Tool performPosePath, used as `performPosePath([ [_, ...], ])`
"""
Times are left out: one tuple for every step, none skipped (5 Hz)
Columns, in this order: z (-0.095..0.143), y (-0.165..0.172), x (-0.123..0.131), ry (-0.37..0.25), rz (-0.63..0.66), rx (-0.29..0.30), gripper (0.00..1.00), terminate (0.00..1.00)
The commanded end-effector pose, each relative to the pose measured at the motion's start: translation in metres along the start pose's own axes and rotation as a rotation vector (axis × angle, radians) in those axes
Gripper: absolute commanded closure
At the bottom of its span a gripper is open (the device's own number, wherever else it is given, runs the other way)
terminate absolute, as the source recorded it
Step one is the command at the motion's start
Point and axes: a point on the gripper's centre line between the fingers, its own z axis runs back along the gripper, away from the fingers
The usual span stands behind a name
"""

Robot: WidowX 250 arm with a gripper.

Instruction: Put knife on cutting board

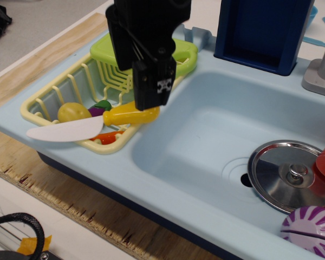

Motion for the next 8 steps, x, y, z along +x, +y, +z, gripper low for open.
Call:
performPosePath([
  [-0.010,0.008,-0.001,-0.021,-0.018,0.014,0.00,0.00],
  [-0.018,0.013,-0.002,-0.057,-0.052,0.036,0.00,0.00],
  [-0.026,0.014,-0.005,-0.080,-0.063,0.030,0.00,0.00],
  [-0.035,0.015,-0.006,-0.088,-0.083,0.024,0.00,0.00],
  [-0.044,0.015,-0.006,-0.101,-0.097,0.024,0.00,0.00],
  [-0.047,0.013,-0.006,-0.110,-0.100,0.036,1.00,0.00],
  [-0.046,0.014,-0.004,-0.108,-0.116,0.034,1.00,0.00],
  [-0.029,0.017,0.005,-0.102,-0.180,0.088,0.00,0.00],
])
